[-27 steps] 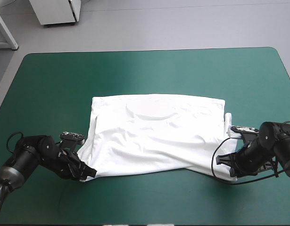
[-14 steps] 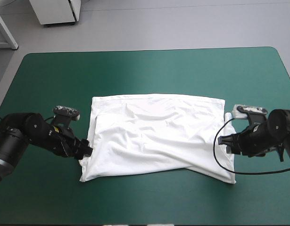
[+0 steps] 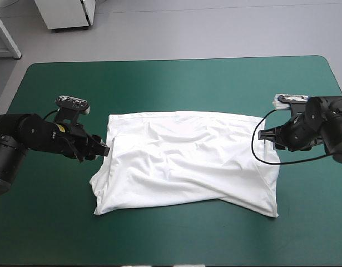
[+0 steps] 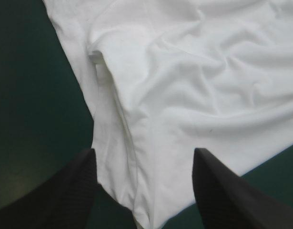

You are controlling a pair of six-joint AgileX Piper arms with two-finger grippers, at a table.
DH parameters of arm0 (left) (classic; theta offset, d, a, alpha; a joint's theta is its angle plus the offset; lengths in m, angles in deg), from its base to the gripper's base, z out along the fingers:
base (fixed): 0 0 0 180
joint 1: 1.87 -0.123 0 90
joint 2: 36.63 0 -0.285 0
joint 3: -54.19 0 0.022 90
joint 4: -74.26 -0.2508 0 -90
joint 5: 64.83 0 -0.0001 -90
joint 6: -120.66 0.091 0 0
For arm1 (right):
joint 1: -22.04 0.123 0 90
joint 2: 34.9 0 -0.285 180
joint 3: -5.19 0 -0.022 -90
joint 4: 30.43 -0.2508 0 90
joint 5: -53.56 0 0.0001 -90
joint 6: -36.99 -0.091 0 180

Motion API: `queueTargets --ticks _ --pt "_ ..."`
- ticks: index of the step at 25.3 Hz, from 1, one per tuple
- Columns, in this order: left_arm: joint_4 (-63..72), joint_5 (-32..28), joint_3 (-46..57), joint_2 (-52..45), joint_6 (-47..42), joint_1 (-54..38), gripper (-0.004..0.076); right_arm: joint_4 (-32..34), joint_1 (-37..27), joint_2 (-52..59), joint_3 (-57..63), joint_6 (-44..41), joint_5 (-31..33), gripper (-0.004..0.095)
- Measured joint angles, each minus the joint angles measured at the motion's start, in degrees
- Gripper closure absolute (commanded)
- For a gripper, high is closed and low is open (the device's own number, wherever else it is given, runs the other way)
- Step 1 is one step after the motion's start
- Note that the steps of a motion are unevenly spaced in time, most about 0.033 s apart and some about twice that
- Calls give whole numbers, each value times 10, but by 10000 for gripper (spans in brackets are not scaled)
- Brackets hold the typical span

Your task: Fold the cloth

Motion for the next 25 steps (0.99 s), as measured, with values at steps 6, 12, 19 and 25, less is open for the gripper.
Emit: queueTargets --ticks 6,12,19,25 --pt "0 -4 0 0 0 0 294 -16 -17 -124 0 12 -62 521" --pt "0 -23 0 1 -1 0 294 -32 -19 -183 0 22 -95 522" --pt "0 -23 0 3 -1 0 294 -30 -19 -211 -2 23 -100 930" --pt "0 -23 0 3 -1 0 294 -23 -19 -212 -7 22 -94 923"
